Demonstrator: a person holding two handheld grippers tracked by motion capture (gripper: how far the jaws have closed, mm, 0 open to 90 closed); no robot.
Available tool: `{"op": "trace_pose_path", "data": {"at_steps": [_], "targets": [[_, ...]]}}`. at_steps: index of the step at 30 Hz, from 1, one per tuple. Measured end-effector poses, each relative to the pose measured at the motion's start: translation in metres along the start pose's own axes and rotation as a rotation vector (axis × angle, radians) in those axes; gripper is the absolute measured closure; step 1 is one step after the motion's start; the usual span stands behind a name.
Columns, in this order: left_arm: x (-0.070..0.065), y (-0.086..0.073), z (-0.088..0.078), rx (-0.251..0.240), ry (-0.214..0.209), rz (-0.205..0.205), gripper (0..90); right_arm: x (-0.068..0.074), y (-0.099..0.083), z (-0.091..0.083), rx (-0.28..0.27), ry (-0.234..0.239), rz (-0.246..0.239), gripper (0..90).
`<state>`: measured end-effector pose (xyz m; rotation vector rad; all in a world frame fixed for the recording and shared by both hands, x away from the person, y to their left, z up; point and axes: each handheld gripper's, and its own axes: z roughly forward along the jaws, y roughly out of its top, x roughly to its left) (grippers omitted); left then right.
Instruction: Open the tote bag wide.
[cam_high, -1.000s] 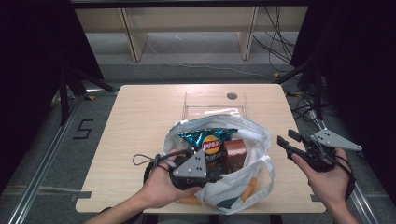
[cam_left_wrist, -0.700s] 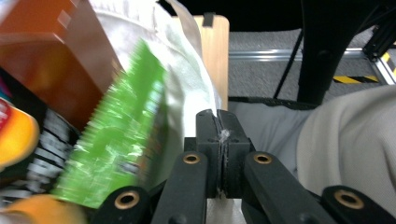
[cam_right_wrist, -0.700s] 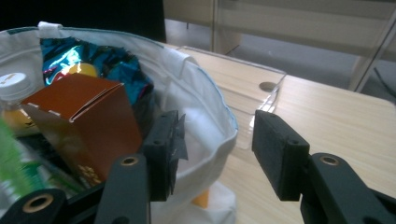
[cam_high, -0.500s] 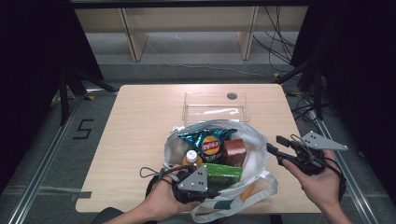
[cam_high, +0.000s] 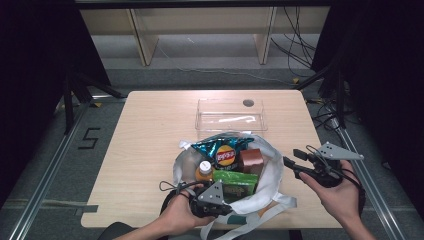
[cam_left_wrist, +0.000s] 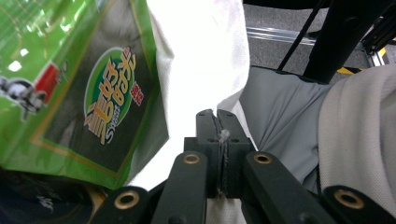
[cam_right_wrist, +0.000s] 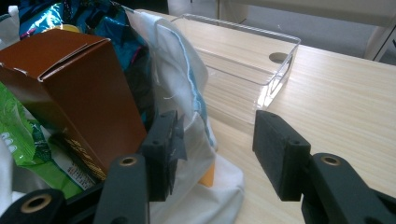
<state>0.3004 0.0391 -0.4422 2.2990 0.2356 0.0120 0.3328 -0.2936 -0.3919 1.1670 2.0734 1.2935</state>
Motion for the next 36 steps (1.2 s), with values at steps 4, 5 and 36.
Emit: {"op": "trace_pose_path", "data": {"at_steps": [4, 5, 36], "targets": [[0.0, 0.0, -0.001, -0.022, 0.003, -0.011, 87.7, 0.001, 0.001, 0.004, -0.007, 0.016, 0.0, 51.3], [0.0, 0.0, -0.003, -0.028, 0.002, -0.012, 86.9, -0.001, 0.002, 0.003, 0.0, 0.012, -0.037, 51.2], [0.062, -0.023, -0.146, -0.407, 0.472, -0.188, 41.4, -0.004, 0.012, 0.011, 0.005, 0.024, -0.028, 52.4]]}}
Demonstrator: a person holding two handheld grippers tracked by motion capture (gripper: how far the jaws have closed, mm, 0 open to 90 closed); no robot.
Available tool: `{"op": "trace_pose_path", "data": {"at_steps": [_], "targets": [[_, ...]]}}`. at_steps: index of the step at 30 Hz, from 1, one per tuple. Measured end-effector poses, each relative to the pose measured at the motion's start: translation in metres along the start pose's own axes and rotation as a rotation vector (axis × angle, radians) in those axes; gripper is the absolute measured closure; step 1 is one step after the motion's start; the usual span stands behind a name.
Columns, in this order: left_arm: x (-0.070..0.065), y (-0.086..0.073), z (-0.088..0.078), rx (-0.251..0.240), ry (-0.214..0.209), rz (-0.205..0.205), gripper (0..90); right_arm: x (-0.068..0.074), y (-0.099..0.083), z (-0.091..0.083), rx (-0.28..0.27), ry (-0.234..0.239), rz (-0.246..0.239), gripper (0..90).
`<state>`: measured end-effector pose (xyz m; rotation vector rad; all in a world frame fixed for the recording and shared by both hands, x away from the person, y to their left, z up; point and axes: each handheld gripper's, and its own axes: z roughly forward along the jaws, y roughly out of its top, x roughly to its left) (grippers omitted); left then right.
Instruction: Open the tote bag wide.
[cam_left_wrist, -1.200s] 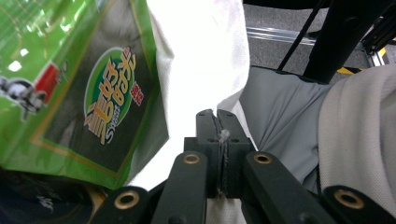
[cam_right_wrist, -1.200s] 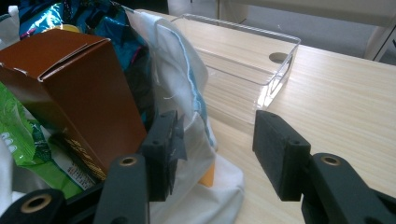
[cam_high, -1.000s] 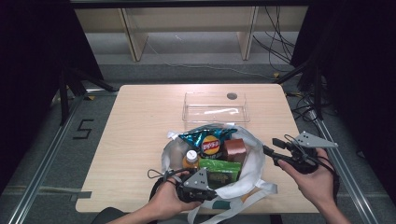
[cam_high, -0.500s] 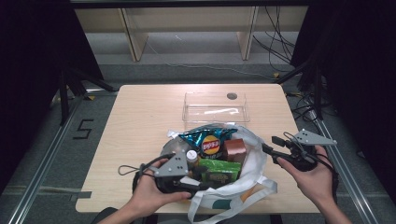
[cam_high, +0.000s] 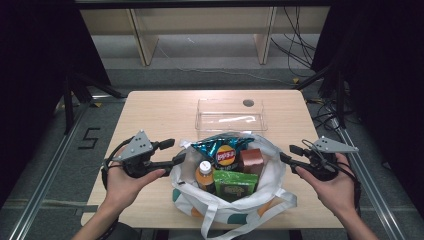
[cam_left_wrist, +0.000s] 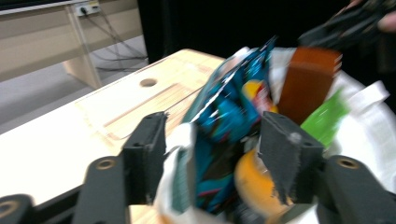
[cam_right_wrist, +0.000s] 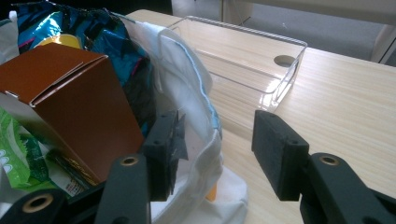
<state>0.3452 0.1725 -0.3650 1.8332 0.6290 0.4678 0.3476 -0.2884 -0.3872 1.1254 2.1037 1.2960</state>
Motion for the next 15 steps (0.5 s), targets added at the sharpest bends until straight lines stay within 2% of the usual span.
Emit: {"op": "trace_pose_path", "data": {"at_steps": [1, 2, 3, 4, 5, 7, 8, 9, 10, 12, 13, 15], "targets": [[0.002, -0.003, 0.001, 0.009, 0.004, 0.009, 44.6, -0.002, 0.0, 0.001, 0.001, -0.004, -0.034, 52.7], [0.005, -0.006, 0.002, 0.012, 0.002, 0.008, 48.7, 0.0, 0.0, 0.0, 0.012, -0.005, -0.008, 53.0], [0.007, -0.008, 0.004, 0.022, 0.001, 0.006, 50.7, -0.002, 0.002, 0.001, 0.005, 0.001, -0.028, 53.4], [0.009, -0.01, 0.005, 0.029, 0.0, -0.001, 51.0, 0.001, 0.002, 0.001, 0.011, -0.001, -0.006, 53.7], [0.01, -0.012, 0.007, 0.03, 0.0, -0.004, 51.3, -0.001, 0.003, 0.002, 0.01, -0.004, -0.025, 54.0], [0.012, -0.014, 0.009, 0.042, -0.006, 0.013, 51.6, 0.0, 0.004, 0.003, 0.015, 0.009, -0.017, 54.7], [0.013, -0.015, 0.011, 0.045, -0.007, 0.004, 51.6, -0.001, 0.005, 0.004, -0.004, -0.002, -0.037, 54.9], [0.013, -0.017, 0.011, 0.048, -0.003, 0.0, 51.7, 0.001, 0.005, 0.004, 0.005, -0.009, -0.004, 55.3], [0.013, -0.018, 0.013, 0.048, -0.003, 0.001, 52.0, -0.001, 0.006, 0.005, 0.011, 0.002, -0.03, 55.8], [0.014, -0.021, 0.016, 0.06, -0.007, 0.003, 52.5, 0.001, 0.007, 0.006, 0.009, 0.002, -0.004, 57.2], [0.014, -0.022, 0.017, 0.071, -0.003, 0.006, 52.9, -0.001, 0.007, 0.008, 0.0, -0.001, -0.042, 58.1], [0.014, -0.025, 0.021, 0.078, -0.011, 0.004, 53.6, 0.002, 0.007, 0.009, 0.012, 0.004, -0.006, 59.4]]}}
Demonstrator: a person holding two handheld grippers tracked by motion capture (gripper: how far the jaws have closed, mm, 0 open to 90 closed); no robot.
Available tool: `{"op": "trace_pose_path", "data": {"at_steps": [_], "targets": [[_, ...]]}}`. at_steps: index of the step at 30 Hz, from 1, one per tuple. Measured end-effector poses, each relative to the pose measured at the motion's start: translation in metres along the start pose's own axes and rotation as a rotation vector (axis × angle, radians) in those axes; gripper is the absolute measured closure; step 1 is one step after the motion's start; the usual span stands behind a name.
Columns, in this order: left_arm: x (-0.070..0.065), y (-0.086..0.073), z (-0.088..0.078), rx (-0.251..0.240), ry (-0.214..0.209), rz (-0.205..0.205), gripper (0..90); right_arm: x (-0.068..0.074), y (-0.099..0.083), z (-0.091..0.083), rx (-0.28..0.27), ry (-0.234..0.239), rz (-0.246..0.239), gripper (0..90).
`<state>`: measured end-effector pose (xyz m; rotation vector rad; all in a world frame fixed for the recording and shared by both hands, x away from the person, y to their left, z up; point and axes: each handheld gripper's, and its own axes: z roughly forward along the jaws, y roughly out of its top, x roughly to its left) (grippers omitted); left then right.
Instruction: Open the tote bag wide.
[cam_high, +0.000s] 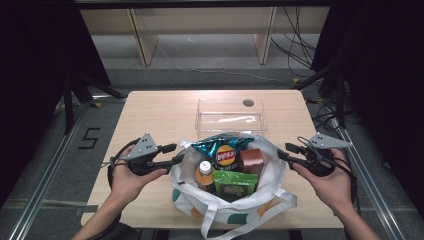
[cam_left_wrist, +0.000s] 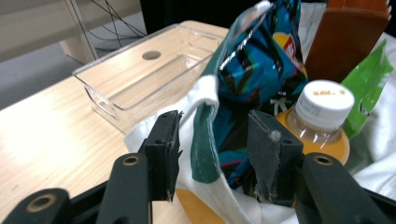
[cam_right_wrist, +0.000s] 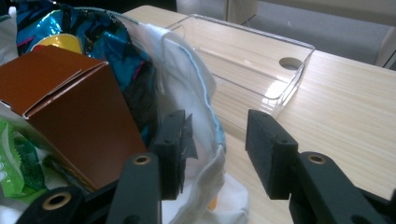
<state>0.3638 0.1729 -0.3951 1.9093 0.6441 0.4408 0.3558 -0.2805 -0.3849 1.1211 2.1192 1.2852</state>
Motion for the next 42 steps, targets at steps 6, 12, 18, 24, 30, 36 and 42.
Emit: {"op": "trace_pose_path", "data": {"at_steps": [6, 12, 18, 24, 30, 36, 42], "targets": [[0.003, -0.004, 0.01, 0.049, -0.004, 0.018, 64.0, 0.0, 0.0, 0.002, 0.037, -0.003, -0.034, 67.0], [0.001, -0.003, 0.018, 0.093, 0.006, 0.055, 77.1, 0.0, 0.001, 0.002, 0.077, 0.001, -0.063, 79.2], [-0.001, -0.005, 0.024, 0.109, 0.013, 0.059, 85.6, 0.0, -0.001, 0.001, 0.103, 0.006, -0.059, 85.6], [-0.003, -0.012, 0.03, 0.133, 0.017, 0.085, 86.8, 0.001, -0.006, 0.003, 0.129, 0.005, -0.082, 86.8], [-0.007, -0.023, 0.038, 0.162, 0.038, 0.101, 87.0, 0.001, -0.014, 0.008, 0.156, 0.012, -0.086, 87.1], [-0.01, -0.029, 0.044, 0.194, 0.054, 0.142, 87.1, 0.002, -0.024, 0.014, 0.183, 0.013, -0.096, 87.2], [-0.017, -0.036, 0.052, 0.231, 0.041, 0.162, 87.3, -0.003, -0.033, 0.02, 0.204, 0.019, -0.113, 87.4]]}}
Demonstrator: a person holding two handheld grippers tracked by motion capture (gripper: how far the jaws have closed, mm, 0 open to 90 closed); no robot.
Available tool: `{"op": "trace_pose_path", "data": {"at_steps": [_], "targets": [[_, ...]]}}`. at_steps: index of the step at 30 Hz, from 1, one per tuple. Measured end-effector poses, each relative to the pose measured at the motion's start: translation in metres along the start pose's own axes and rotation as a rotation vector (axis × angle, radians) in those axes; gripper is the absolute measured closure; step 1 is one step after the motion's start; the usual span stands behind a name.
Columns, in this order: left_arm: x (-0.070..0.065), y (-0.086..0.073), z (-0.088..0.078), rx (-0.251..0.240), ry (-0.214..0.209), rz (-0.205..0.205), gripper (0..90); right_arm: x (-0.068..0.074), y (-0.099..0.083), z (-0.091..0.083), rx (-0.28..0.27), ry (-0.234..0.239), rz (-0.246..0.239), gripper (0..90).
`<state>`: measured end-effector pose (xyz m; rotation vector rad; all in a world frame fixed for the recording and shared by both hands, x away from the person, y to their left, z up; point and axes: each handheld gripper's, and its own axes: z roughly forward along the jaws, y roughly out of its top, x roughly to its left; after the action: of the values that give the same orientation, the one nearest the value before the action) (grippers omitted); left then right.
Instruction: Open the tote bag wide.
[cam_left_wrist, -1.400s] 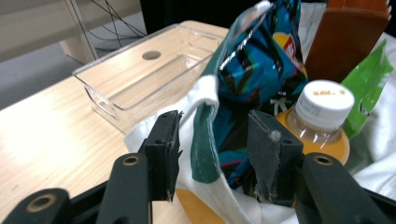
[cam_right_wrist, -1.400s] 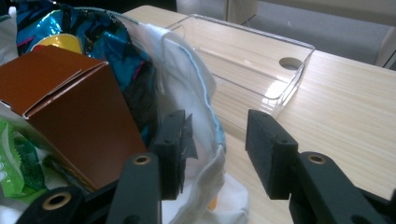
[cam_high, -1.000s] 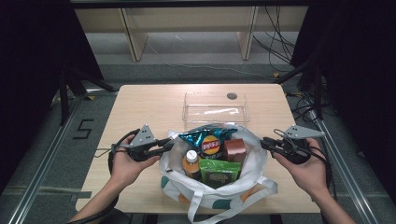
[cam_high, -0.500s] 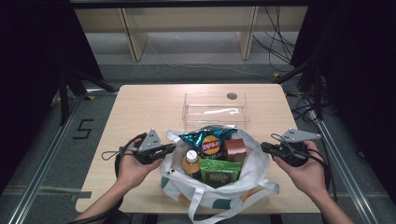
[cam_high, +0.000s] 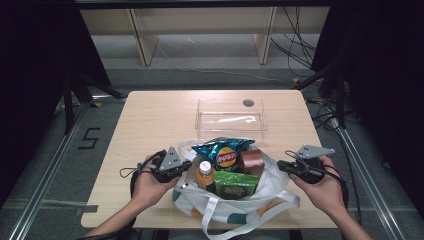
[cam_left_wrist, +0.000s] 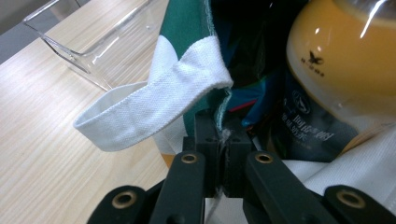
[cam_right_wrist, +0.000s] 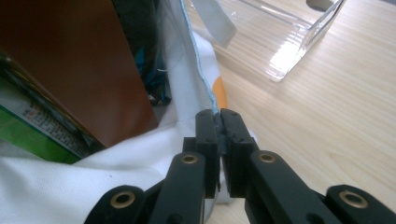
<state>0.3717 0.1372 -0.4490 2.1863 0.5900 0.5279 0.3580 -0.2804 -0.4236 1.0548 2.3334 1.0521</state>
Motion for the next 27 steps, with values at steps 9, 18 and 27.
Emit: {"op": "trace_pose_path", "data": {"at_steps": [9, 18, 27], "targets": [[0.0, 0.002, 0.005, 0.016, -0.013, -0.005, 87.2, 0.0, -0.011, 0.01, 0.11, -0.001, 0.018, 89.1], [0.001, 0.002, 0.004, 0.004, -0.02, -0.027, 87.0, -0.002, -0.015, 0.014, 0.128, 0.012, 0.029, 89.6], [0.0, -0.001, 0.007, 0.015, -0.03, -0.018, 86.7, -0.005, -0.018, 0.017, 0.136, 0.027, 0.059, 89.6]]}}
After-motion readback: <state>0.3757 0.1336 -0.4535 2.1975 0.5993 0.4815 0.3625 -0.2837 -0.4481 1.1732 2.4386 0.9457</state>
